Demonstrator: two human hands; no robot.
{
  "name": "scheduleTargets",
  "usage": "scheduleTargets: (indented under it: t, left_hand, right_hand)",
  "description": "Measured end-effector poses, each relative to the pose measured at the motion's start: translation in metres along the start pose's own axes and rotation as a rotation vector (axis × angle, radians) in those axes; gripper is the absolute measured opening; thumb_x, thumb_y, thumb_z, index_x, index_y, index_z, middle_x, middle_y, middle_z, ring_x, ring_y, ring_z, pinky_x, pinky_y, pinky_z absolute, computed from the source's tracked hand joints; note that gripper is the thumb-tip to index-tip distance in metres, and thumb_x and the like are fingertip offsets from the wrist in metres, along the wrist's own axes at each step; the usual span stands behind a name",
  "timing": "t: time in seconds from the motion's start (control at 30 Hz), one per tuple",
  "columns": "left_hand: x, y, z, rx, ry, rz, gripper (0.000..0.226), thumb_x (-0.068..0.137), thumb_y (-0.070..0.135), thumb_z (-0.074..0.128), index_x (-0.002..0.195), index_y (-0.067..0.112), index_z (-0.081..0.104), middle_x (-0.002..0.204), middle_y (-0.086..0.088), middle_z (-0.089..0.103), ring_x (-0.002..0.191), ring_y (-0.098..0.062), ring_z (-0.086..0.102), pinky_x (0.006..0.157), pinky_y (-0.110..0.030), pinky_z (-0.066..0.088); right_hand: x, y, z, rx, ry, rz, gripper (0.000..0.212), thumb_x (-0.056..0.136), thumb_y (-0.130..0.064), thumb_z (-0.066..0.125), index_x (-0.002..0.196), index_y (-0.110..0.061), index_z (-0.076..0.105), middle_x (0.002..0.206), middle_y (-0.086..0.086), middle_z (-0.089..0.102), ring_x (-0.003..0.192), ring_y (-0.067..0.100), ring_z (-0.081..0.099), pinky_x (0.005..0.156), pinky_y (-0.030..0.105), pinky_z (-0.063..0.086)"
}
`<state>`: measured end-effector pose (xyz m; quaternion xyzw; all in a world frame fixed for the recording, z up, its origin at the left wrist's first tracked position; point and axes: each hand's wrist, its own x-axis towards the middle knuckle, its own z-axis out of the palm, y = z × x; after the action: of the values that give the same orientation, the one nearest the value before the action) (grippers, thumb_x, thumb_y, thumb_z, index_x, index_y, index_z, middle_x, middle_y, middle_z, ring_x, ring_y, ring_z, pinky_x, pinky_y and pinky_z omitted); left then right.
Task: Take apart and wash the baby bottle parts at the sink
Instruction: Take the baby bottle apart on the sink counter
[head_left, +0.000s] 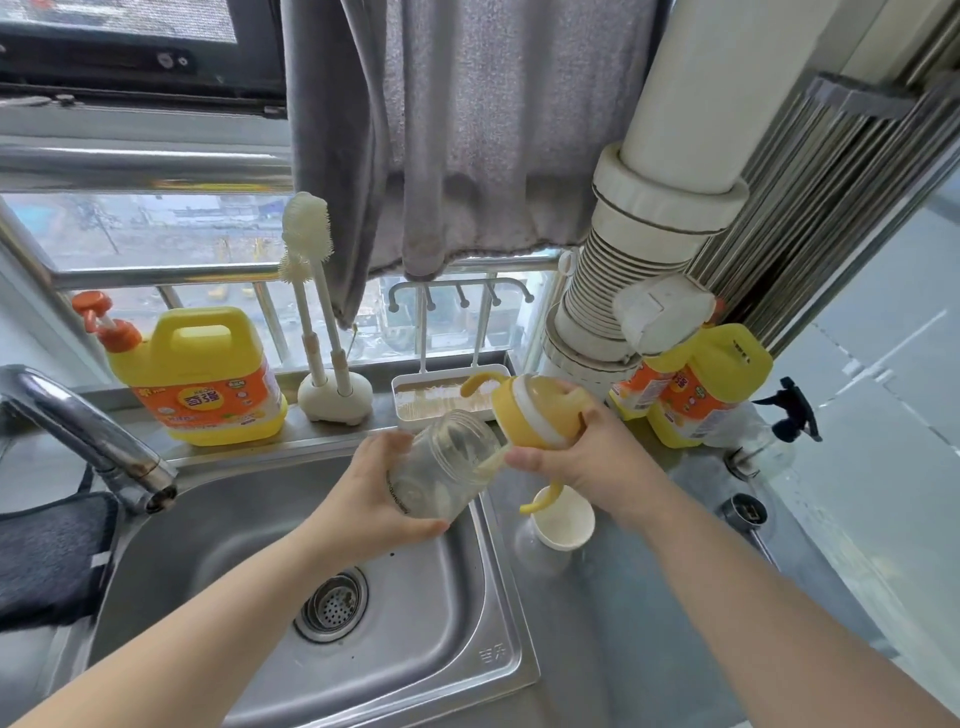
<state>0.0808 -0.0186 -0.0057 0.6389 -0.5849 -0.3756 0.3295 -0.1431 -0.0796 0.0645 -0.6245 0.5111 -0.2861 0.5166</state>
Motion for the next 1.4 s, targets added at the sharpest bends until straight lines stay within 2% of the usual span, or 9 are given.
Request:
scheduleTargets:
  t: [0.2, 0.47, 0.63, 0.73, 0.87, 0.97, 1.07, 1.23, 1.4]
  left_hand:
    - [0.022, -0.02, 0.037, 0.054, -0.056, -0.07, 0.088, 0.044, 0.049, 0.079, 0.122, 0.031, 0.043, 0.117, 0.01, 0.051, 0.11, -0.012, 0.049, 0.09, -0.026, 0.042]
    - [0.066, -0.032, 0.096, 0.069, -0.087, -0.066, 0.07, 0.059, 0.02, 0.083, 0.118, 0.021, 0.045, 0.113, 0.002, 0.045, 0.107, -0.014, 0.046, 0.073, -0.01, 0.036]
    - [0.088, -0.041, 0.115, 0.145, -0.075, -0.074, 0.084, 0.062, 0.026, 0.084, 0.133, 0.017, 0.041, 0.13, 0.003, 0.038, 0.113, -0.01, 0.04, 0.092, -0.016, 0.03]
    - [0.096, -0.043, 0.124, 0.239, -0.124, -0.108, 0.087, 0.061, 0.035, 0.084, 0.135, 0.02, 0.043, 0.131, 0.002, 0.046, 0.137, -0.023, 0.029, 0.115, -0.041, 0.018]
    - [0.1, -0.05, 0.131, 0.143, -0.094, -0.119, 0.101, 0.047, 0.045, 0.083, 0.137, 0.021, 0.045, 0.129, -0.001, 0.051, 0.129, -0.025, 0.039, 0.111, -0.048, 0.028]
    - [0.098, -0.049, 0.13, 0.124, -0.133, -0.139, 0.106, 0.058, 0.031, 0.088, 0.147, 0.019, 0.031, 0.145, -0.001, 0.04, 0.141, -0.026, 0.025, 0.117, -0.051, 0.015]
    - [0.085, -0.042, 0.116, 0.074, -0.137, -0.125, 0.109, 0.066, 0.03, 0.086, 0.151, 0.019, 0.017, 0.157, 0.002, 0.019, 0.147, -0.017, 0.006, 0.119, -0.041, 0.008]
    - [0.052, -0.003, 0.045, 0.015, 0.142, 0.165, 0.072, 0.072, 0.039, 0.072, 0.132, 0.037, 0.032, 0.133, 0.019, 0.038, 0.122, 0.006, 0.033, 0.108, -0.014, 0.024]
    - [0.024, 0.031, -0.026, 0.138, 0.002, 0.341, 0.102, 0.064, 0.044, 0.083, 0.139, 0.049, 0.015, 0.144, 0.034, 0.008, 0.133, 0.02, 0.006, 0.1, 0.004, 0.009]
  right_hand:
    - [0.002, 0.016, -0.026, -0.11, 0.064, 0.047, 0.079, 0.056, -0.03, 0.091, 0.119, -0.043, 0.045, 0.115, -0.017, 0.056, 0.102, 0.0, 0.056, 0.079, 0.017, 0.046]
    - [0.013, 0.047, -0.044, -0.24, 0.103, 0.107, 0.089, 0.054, -0.033, 0.091, 0.121, -0.051, 0.036, 0.12, -0.02, 0.045, 0.113, 0.008, 0.049, 0.099, 0.034, 0.046]
    - [0.025, 0.063, -0.047, -0.265, 0.116, 0.13, 0.098, 0.053, -0.036, 0.091, 0.132, -0.047, 0.034, 0.127, -0.016, 0.043, 0.117, 0.008, 0.046, 0.101, 0.034, 0.043]
    - [0.028, 0.07, -0.046, -0.25, 0.125, 0.131, 0.099, 0.052, -0.037, 0.091, 0.133, -0.046, 0.035, 0.129, -0.016, 0.044, 0.118, 0.008, 0.047, 0.101, 0.033, 0.044]
    - [0.029, 0.074, -0.044, -0.25, 0.117, 0.149, 0.102, 0.053, -0.034, 0.092, 0.135, -0.047, 0.033, 0.132, -0.016, 0.042, 0.119, 0.007, 0.045, 0.102, 0.033, 0.043]
    - [0.029, 0.075, -0.041, -0.254, 0.117, 0.158, 0.102, 0.053, -0.033, 0.091, 0.135, -0.047, 0.033, 0.132, -0.015, 0.042, 0.118, 0.008, 0.045, 0.1, 0.03, 0.043]
    - [0.03, 0.068, -0.036, -0.25, 0.11, 0.149, 0.102, 0.053, -0.036, 0.091, 0.136, -0.045, 0.033, 0.131, -0.016, 0.043, 0.118, 0.009, 0.046, 0.099, 0.03, 0.043]
    - [0.036, 0.036, -0.018, -0.254, 0.055, 0.083, 0.103, 0.052, -0.038, 0.091, 0.138, -0.042, 0.033, 0.128, -0.013, 0.043, 0.115, 0.011, 0.047, 0.101, 0.034, 0.045]
    - [0.034, 0.0, 0.024, -0.27, -0.033, -0.08, 0.093, 0.052, -0.04, 0.091, 0.13, -0.039, 0.041, 0.122, -0.017, 0.048, 0.112, 0.005, 0.05, 0.098, 0.028, 0.043]
